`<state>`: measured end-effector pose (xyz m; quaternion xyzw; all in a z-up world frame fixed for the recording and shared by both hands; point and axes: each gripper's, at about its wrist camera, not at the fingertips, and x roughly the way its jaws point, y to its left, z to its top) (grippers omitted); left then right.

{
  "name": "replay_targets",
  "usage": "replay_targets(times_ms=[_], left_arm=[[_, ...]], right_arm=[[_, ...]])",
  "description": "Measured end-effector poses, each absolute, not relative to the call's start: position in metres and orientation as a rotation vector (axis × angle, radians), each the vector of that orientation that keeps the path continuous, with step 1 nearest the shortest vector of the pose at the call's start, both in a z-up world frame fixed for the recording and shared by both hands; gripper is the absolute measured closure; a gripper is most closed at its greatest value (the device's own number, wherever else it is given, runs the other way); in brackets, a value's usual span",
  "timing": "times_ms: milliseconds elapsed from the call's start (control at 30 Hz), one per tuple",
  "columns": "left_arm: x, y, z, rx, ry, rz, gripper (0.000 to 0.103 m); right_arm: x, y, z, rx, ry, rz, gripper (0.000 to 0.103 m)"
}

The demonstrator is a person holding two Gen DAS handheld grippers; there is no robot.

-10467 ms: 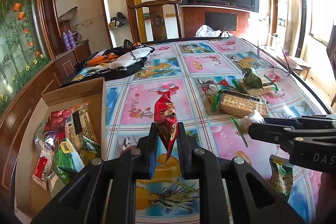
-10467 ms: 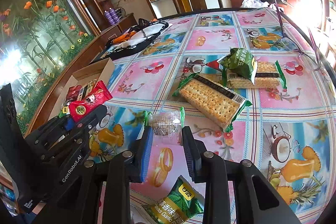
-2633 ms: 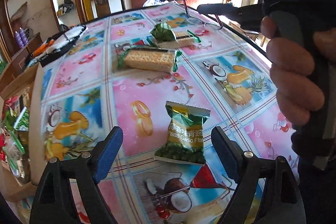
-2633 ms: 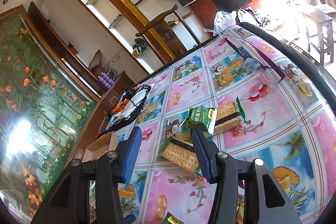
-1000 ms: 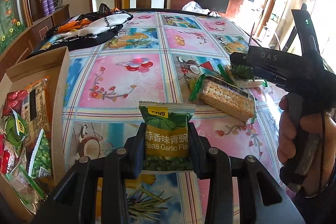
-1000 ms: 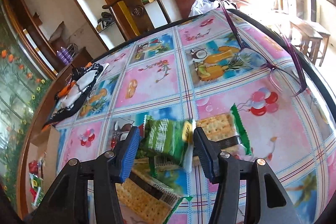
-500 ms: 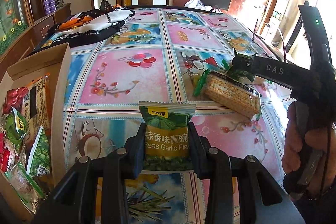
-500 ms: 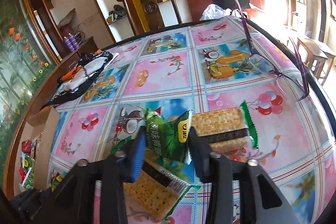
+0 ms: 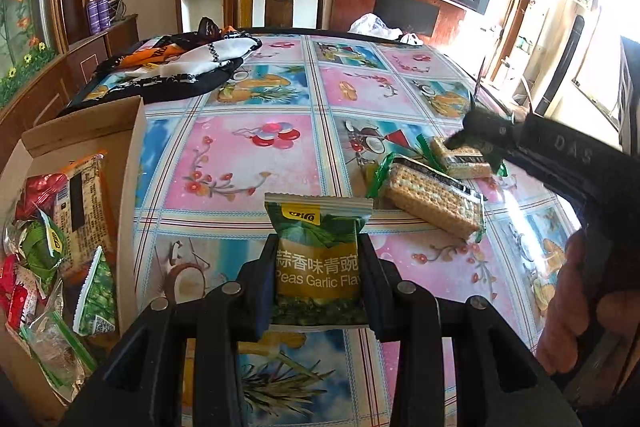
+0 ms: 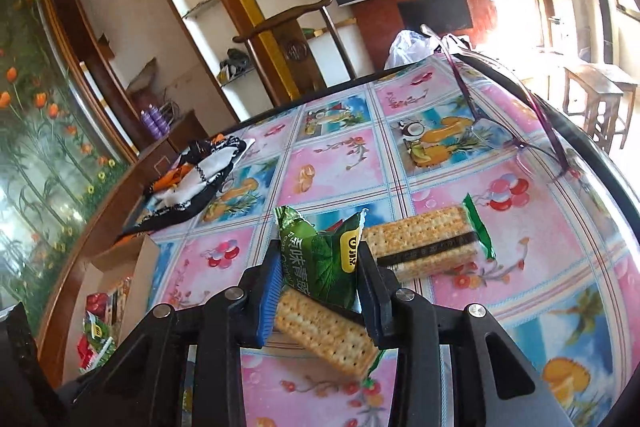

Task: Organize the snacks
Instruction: 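Grasp the green pea bag on the cracker pack with the right gripper while the left holds its bag, then lift both green pea bags and carry them toward the box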

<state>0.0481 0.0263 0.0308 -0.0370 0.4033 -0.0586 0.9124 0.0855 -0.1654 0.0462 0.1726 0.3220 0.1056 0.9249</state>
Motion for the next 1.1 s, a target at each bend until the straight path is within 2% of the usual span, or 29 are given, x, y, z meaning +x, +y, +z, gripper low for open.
replay_targets(times_ms=[1100], left_arm=[[0.04,0.059,0.053,-0.149,0.762,-0.093,0.068]], right_arm=[[0.054,-0.123,0.032,0.305,0.668,0.261,0.065]])
